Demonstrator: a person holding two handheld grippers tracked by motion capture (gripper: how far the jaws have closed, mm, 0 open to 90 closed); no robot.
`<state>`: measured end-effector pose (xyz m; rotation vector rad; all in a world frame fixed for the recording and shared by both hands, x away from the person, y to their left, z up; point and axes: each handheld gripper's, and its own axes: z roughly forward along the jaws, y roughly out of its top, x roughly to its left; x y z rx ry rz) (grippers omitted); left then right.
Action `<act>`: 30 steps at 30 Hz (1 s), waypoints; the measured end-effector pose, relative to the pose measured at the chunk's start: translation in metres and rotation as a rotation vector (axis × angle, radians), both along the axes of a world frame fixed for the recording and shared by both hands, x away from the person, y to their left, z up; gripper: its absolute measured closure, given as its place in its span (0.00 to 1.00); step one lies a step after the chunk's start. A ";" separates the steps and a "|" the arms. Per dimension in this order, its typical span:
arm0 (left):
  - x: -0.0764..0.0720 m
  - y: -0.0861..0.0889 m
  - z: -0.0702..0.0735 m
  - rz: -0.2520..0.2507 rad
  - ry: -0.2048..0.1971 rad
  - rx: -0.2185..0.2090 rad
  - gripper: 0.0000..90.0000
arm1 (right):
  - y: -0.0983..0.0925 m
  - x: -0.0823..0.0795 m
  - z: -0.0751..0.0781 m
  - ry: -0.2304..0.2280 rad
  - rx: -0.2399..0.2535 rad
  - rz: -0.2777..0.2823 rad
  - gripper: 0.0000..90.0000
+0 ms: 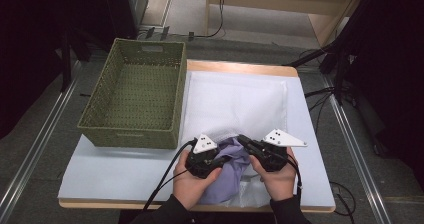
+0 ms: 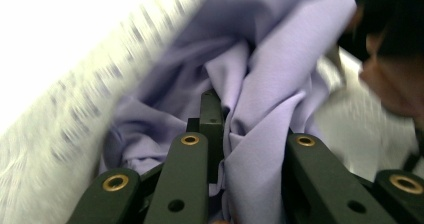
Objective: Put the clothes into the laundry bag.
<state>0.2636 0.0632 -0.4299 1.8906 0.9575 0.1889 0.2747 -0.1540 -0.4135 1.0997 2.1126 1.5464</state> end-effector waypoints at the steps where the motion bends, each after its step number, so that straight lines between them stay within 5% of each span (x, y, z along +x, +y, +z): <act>1: 0.002 -0.002 -0.002 0.010 -0.006 -0.001 0.87 | -0.001 0.000 0.000 -0.002 0.001 -0.001 1.00; 4: 0.014 -0.008 -0.023 -0.006 0.040 0.063 0.84 | -0.002 0.001 -0.002 0.003 -0.006 -0.007 1.00; 6: 0.020 -0.007 -0.037 -0.044 0.101 0.056 0.78 | -0.001 0.002 -0.006 0.010 -0.016 -0.007 1.00; 7: 0.019 -0.007 -0.037 -0.048 0.088 0.058 0.76 | 0.000 0.002 -0.007 0.016 -0.022 -0.008 1.00; 13: 0.007 0.002 -0.014 -0.105 0.059 0.019 0.50 | -0.004 0.005 -0.011 0.025 -0.022 -0.021 1.00; 17: 0.000 0.011 -0.001 -0.112 0.028 -0.019 0.48 | -0.005 0.005 -0.010 0.022 -0.020 -0.022 1.00; 19: 0.000 0.005 -0.004 -0.143 0.042 0.006 0.49 | -0.005 0.005 -0.010 0.023 -0.022 -0.023 1.00; 22: 0.005 -0.011 -0.021 -0.183 0.098 0.124 0.53 | -0.003 0.004 -0.010 0.018 -0.024 -0.017 1.00; 27: 0.010 -0.019 -0.025 -0.142 0.108 0.150 0.85 | -0.001 0.002 -0.008 0.014 -0.022 -0.012 1.00; 30: 0.015 -0.017 -0.019 -0.071 0.083 0.115 0.91 | -0.003 0.000 -0.005 0.009 -0.013 -0.013 1.00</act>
